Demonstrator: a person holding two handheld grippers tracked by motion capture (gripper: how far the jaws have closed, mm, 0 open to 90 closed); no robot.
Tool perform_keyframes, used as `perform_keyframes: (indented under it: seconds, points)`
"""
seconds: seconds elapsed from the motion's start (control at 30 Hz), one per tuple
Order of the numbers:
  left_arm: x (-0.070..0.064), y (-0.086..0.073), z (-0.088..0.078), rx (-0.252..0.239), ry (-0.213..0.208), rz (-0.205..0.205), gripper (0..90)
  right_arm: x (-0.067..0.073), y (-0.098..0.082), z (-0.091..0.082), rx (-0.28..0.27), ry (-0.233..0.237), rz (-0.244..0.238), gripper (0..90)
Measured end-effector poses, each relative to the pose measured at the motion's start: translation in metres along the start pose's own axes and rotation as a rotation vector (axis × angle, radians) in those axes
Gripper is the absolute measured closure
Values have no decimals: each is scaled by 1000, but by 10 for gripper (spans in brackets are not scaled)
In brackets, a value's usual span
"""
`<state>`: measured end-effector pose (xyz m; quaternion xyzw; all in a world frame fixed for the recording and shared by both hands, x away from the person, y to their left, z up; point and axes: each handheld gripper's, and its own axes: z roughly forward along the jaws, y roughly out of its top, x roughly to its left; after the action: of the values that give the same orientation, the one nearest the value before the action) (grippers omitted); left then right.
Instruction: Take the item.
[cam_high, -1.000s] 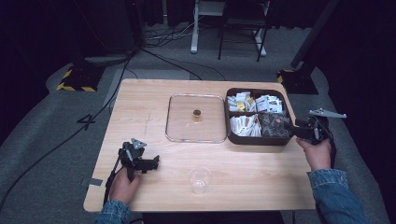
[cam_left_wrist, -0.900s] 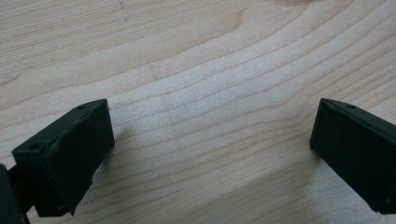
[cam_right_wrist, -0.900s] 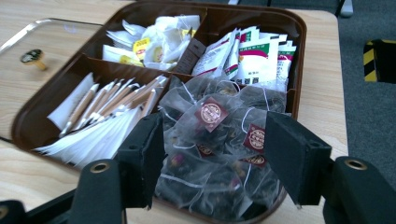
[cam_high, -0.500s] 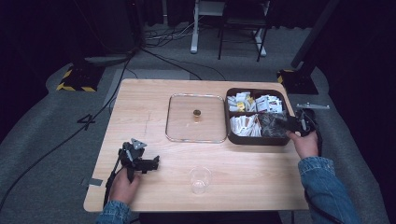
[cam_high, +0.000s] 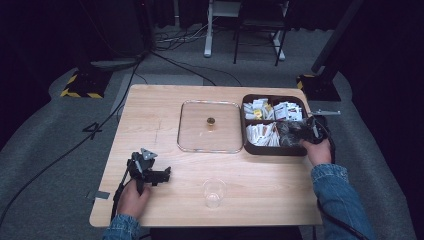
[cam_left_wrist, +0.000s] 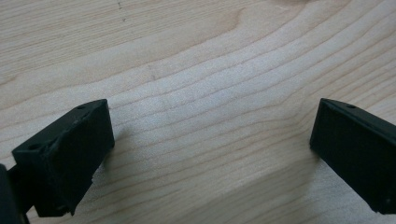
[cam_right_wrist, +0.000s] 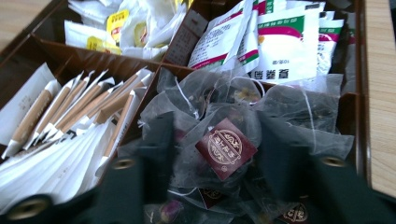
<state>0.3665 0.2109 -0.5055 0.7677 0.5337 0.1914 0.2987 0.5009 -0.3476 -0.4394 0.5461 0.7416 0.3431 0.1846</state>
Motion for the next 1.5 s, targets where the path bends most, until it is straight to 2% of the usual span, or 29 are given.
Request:
perform_keyframes:
  seconds: [0.03,0.13,0.2,0.3,0.7,1.07,1.27,1.5]
  points:
    - [0,0,0,0,0,0,1,0,0,0,3,-4,-7,642]
    - [0,0,0,-1,2,-2,1,-2,0,-2,-6,1,0,729]
    - [0,0,0,-1,1,-1,1,-3,0,-3,-8,5,-1,775]
    - [0,0,0,-1,2,-2,1,-3,-1,-6,-15,6,-8,799]
    - [0,0,0,-1,0,-1,0,-2,2,-22,-72,17,-26,857]
    - [0,0,0,0,0,-1,0,6,6,-45,-145,65,-58,864]
    - [0,0,0,-1,0,-1,1,21,7,-63,-183,122,-94,867]
    - [-1,0,0,0,-3,0,1,46,9,-83,-221,204,-149,871]
